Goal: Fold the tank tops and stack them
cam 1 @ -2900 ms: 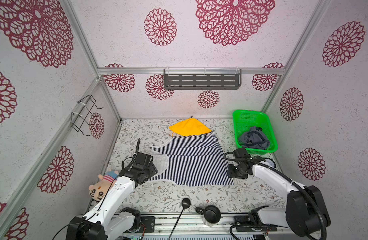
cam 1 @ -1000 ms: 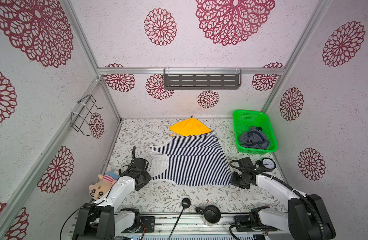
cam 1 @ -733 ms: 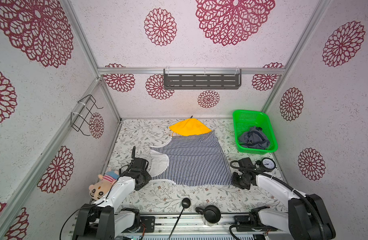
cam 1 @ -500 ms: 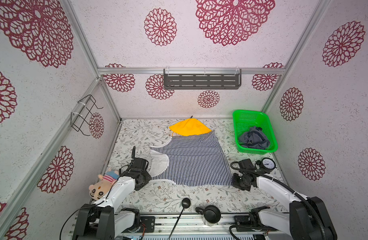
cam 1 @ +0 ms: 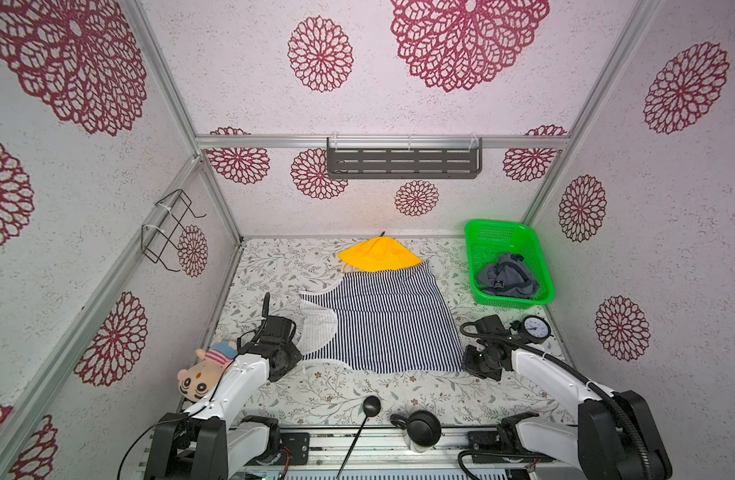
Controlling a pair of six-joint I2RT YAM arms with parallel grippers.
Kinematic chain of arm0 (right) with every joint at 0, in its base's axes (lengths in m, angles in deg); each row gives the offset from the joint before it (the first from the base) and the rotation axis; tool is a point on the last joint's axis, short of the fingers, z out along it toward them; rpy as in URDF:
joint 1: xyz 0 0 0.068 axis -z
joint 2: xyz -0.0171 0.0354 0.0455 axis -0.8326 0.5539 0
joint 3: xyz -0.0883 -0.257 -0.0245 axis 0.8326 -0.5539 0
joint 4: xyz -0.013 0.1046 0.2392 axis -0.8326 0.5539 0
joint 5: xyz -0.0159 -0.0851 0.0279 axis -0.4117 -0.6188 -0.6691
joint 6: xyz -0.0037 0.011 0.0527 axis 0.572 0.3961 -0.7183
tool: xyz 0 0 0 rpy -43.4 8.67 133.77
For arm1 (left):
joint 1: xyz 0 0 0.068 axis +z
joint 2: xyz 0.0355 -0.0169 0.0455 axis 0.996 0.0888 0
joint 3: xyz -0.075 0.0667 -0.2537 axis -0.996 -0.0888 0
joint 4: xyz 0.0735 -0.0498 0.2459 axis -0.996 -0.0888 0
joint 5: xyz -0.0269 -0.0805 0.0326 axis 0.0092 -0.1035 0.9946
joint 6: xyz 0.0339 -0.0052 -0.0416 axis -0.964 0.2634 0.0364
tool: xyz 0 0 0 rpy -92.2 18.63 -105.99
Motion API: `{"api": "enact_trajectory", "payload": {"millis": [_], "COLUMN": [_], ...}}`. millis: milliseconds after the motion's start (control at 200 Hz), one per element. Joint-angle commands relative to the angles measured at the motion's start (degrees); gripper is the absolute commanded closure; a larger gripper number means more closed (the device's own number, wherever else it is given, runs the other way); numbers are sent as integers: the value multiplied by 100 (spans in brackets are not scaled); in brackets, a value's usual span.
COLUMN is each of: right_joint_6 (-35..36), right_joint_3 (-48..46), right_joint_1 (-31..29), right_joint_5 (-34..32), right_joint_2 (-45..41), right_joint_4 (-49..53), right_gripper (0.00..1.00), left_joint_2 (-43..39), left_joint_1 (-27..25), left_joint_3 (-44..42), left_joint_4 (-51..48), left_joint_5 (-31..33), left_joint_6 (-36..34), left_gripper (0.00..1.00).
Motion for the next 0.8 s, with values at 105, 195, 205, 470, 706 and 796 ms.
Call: {"api": "enact_trajectory", "payload": {"millis": [105,195,205,470,706,796], "right_joint_6": [203,324,345,846,1214,1318], "right_joint_3": [565,776,802,1710,2452,2673], "right_joint_1": [-25,-23,-22,30,149,167], "right_joint_5": [-213,-240,-234,-115,-61,-21], "right_joint_2": [1,29,29,380,1132,1430], "right_joint_4": [1002,1324,1364,1924,1687,1550], "right_gripper": [100,100,100,100,100,100], "left_joint_2": [-791,-1197,-1242,-1740,-830,-398], "left_joint_1": [32,30,32,79,611,755], "left_joint_3": [31,-48,-53,239,694,851], "left_joint_4": [-508,-656,-682,-1295,-810,-546], "left_joint_5": [-10,-10,-6,253,-36,-146], "left_joint_6": [442,680,699,554,-308,-540], "left_gripper": [100,100,100,100,100,100]}}
